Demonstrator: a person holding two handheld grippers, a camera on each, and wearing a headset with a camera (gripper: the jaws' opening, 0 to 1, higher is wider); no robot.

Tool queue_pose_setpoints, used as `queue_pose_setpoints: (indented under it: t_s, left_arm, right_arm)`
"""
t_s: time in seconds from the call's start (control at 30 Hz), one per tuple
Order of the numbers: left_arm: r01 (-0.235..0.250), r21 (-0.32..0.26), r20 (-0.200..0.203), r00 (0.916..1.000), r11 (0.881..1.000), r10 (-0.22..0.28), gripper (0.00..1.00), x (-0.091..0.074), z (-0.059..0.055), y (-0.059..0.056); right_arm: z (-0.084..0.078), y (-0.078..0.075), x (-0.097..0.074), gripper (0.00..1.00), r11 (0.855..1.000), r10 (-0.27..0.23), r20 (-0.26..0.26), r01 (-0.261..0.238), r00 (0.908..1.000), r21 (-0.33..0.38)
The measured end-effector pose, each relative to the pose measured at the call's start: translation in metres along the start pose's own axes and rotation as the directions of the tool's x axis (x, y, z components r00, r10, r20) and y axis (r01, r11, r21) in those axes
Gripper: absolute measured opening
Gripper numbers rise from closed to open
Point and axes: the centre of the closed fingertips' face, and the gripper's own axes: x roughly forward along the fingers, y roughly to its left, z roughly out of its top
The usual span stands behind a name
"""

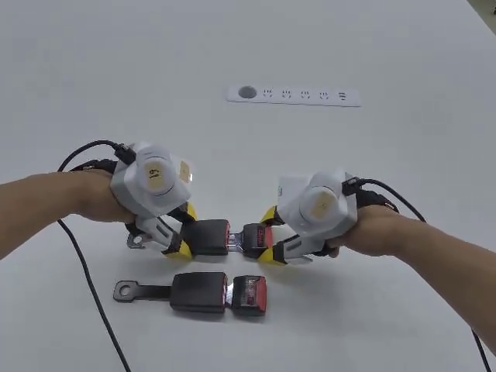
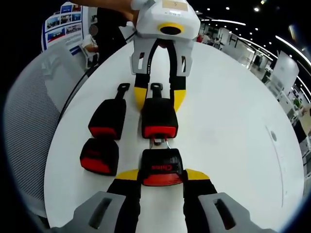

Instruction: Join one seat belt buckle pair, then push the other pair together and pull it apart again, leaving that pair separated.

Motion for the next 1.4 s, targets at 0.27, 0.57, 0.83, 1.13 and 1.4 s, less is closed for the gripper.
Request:
queue_pose_setpoints:
  t_s: [0.27,0.57,0.83,1.13,1.4]
  left_arm:
    - [-0.002,-0.007,0.004,1.0,1.0,0.002,0.31,0.001,-0.002,0.002]
    - [-0.004,-0.011,0.005,1.0,1.0,0.004,0.31,0.002,-0.005,0.005]
    - [-0.006,-0.012,0.001,1.0,1.0,0.006,0.31,0.003,-0.005,0.004]
    - [-0.006,0.012,0.01,0.9999,1.0,0.005,0.3,0.003,-0.004,0.003]
    - [-0.003,0.026,0.004,1.0,1.0,0.003,0.3,0.002,-0.001,0.001]
  right_arm:
    - [0.002,-0.001,0.003,0.29,1.0,-0.004,-0.007,0.004,1.0,0.006]
    - [0.005,-0.001,0.004,0.29,1.0,-0.009,-0.011,0.01,0.9999,0.02]
    - [0.008,0.0,0.01,0.29,0.999,-0.017,-0.009,0.017,0.9998,0.029]
    - [0.012,0.001,0.012,0.29,0.999,-0.02,-0.009,0.02,0.9998,0.028]
    - [0.014,0.001,0.011,0.29,1.0,-0.017,-0.019,0.018,0.9997,0.022]
